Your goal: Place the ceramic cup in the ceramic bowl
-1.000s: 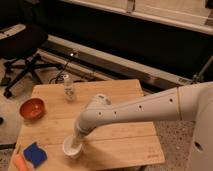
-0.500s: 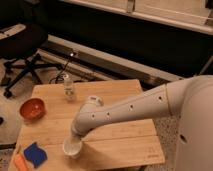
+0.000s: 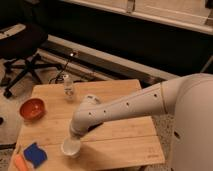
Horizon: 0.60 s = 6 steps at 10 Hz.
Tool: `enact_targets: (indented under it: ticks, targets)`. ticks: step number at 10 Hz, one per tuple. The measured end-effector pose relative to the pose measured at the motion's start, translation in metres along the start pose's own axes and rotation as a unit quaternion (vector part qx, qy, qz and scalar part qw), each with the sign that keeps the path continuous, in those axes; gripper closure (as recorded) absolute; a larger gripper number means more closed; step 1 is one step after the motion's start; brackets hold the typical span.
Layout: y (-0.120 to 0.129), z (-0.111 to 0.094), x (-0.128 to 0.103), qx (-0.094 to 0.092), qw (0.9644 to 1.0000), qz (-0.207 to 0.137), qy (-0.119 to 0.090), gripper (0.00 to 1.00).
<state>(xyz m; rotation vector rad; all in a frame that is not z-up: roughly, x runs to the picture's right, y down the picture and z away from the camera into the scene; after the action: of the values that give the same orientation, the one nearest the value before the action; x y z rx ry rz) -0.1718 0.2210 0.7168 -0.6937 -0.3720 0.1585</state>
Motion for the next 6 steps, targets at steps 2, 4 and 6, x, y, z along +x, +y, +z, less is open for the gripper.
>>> enact_targets:
  ticks: [2,4,6]
  targets:
    - [-0.012,-0.018,-0.024,-0.012,0.9999,0.009,-0.007,1.00]
    - [-0.028,-0.040,-0.058,-0.020,0.9996,0.004,-0.017,1.00]
    - [-0.058,-0.063,-0.094,-0.018,0.9996,-0.007,-0.022,1.00]
